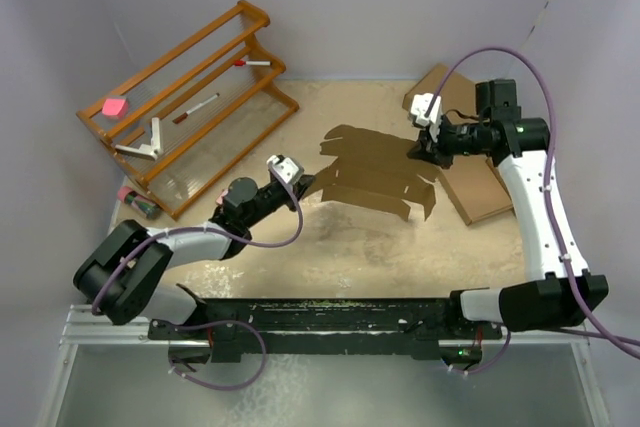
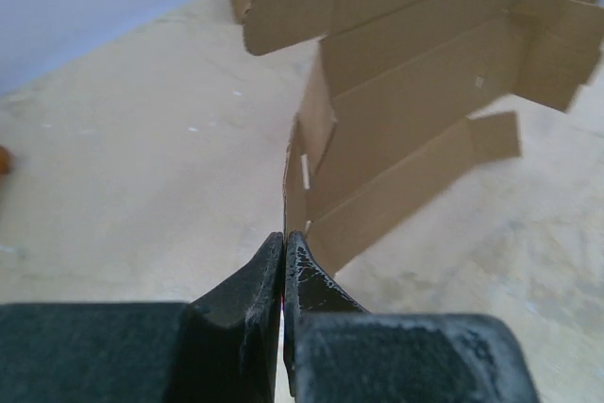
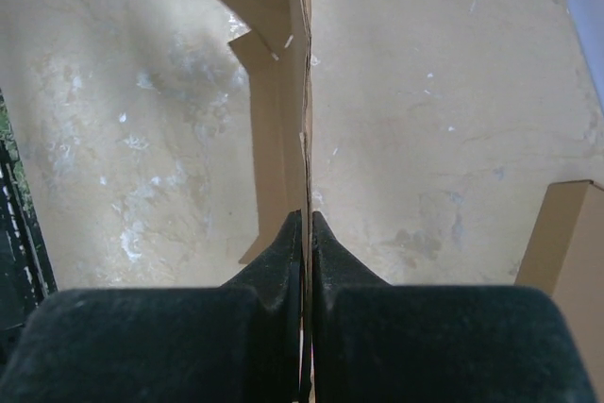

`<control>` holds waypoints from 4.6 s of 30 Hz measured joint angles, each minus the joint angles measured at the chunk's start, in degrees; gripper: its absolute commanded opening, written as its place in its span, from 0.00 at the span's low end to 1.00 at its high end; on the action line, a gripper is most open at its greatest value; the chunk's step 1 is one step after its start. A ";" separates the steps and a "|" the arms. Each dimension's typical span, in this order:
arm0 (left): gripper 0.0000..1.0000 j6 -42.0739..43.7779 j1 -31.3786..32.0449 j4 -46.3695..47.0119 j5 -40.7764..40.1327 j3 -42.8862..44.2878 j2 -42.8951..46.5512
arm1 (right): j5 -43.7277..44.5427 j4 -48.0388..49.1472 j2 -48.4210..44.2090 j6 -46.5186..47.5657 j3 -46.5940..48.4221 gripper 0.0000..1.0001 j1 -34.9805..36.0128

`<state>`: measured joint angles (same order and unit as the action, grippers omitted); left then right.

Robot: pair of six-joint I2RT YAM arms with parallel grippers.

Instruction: Fold the paper box

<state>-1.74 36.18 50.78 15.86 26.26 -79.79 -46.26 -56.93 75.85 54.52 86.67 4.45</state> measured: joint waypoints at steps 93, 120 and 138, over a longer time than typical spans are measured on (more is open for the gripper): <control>0.28 -7.19 -7.78 -9.31 11.15 11.47 -20.11 | -3.39 -5.60 18.47 -7.41 -6.03 0.00 -0.02; 0.40 -10.08 -5.42 5.53 13.00 -2.80 -15.04 | -4.04 -5.77 18.14 -6.93 -7.02 0.00 0.00; 0.47 -5.09 0.44 15.19 8.92 -4.48 -19.04 | -4.22 -5.77 18.14 -6.40 -7.02 0.00 0.00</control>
<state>-6.83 36.62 65.98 24.77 21.78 -98.83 -50.48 -62.70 94.00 48.12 79.66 4.45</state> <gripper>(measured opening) 0.465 0.005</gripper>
